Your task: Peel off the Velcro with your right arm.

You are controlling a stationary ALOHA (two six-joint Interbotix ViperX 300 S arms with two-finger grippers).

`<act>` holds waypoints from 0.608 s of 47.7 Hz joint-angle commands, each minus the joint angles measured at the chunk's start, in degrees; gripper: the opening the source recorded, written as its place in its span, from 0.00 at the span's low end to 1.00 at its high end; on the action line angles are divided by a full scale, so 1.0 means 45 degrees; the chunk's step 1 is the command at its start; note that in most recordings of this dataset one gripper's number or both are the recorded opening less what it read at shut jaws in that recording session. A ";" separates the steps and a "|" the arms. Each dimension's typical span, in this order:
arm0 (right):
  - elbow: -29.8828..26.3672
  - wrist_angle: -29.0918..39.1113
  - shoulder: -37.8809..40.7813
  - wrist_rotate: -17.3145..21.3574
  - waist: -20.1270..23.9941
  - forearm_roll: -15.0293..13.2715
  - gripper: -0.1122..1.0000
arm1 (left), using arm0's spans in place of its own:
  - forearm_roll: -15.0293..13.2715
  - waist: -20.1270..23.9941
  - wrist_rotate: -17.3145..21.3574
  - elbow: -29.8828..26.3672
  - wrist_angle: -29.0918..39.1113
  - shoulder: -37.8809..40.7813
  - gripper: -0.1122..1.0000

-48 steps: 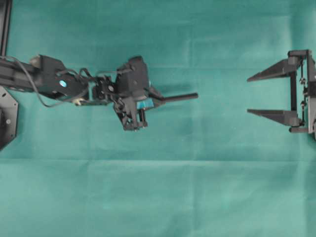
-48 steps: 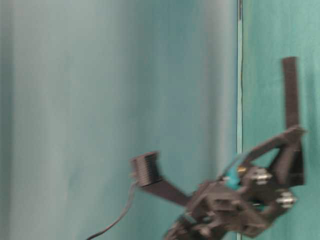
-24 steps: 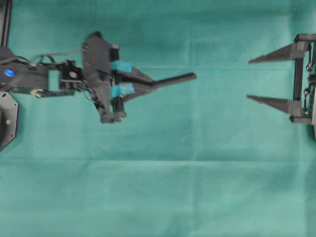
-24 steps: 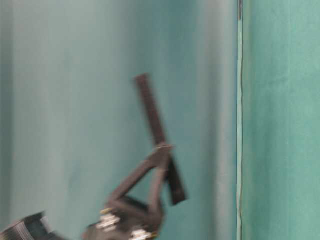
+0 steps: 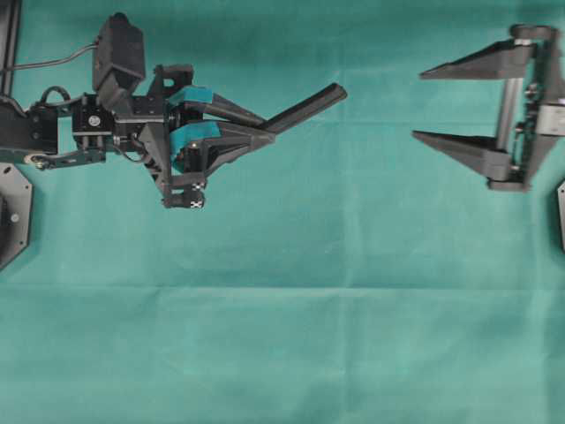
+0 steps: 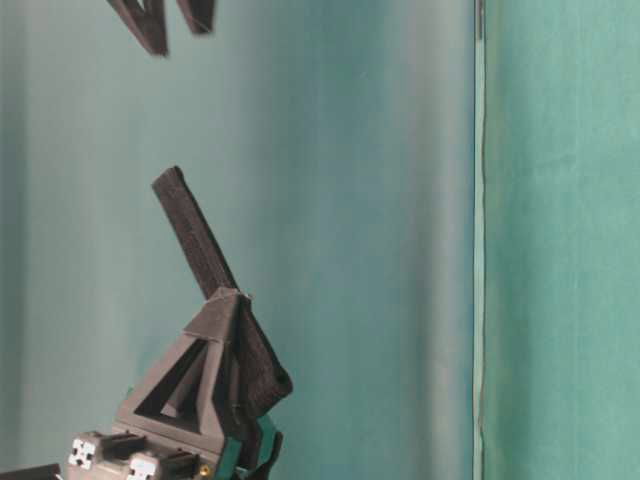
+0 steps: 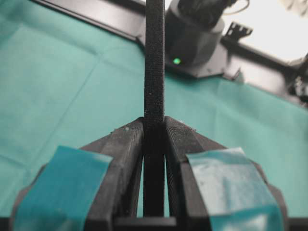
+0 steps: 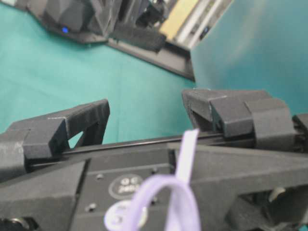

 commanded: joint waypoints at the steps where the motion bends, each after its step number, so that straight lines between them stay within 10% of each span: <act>1: -0.0566 -0.0391 0.0605 -0.0215 -0.0039 -0.0137 0.90 | -0.0020 0.0039 -0.0312 -0.0137 -0.0273 -0.0215 0.19; 29: -0.1621 -0.3281 0.3047 -0.2305 -0.0469 0.0176 0.88 | -0.0020 -0.0039 -0.1582 0.0000 -0.0801 -0.0215 0.19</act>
